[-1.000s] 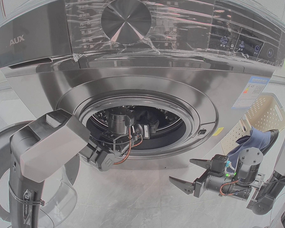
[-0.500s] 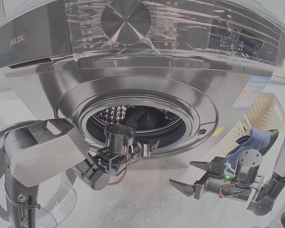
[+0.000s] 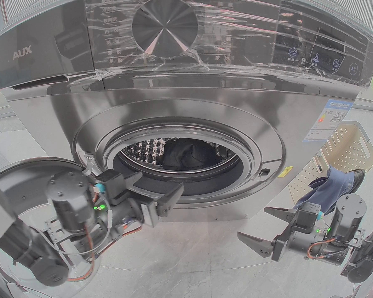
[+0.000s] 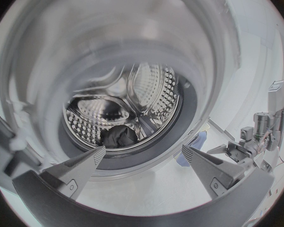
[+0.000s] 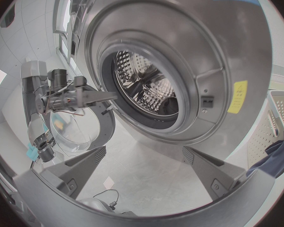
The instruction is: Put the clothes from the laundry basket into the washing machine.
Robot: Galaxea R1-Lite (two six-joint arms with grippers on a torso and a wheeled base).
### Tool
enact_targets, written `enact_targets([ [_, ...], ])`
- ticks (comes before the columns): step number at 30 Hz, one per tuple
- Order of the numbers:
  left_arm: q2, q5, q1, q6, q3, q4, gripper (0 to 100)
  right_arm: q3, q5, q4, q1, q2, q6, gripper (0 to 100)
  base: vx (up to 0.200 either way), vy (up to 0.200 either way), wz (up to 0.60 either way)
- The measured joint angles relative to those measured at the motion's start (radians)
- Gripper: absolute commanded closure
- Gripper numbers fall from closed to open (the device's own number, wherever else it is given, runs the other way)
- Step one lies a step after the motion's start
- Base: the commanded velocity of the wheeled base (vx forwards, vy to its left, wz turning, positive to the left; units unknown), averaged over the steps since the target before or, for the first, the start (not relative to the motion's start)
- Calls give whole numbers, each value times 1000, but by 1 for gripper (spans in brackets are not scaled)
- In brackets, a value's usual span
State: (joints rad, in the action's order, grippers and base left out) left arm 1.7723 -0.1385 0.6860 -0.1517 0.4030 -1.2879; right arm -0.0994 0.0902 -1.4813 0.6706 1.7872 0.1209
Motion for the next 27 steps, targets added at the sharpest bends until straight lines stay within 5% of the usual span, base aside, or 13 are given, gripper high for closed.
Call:
enact_targets([
  [12,-302,-41,-1,51,-255,-31,0,79,-71,48,-91,-229,7,0,-167,0,0],
  [22,-442,-43,-46,57,-368,-8,0,82,-133,343,-132,-467,-2,0,-200,0,0],
  [27,-547,-41,-75,54,-382,119,0,82,-142,478,-142,-611,-4,0,-200,0,0],
])
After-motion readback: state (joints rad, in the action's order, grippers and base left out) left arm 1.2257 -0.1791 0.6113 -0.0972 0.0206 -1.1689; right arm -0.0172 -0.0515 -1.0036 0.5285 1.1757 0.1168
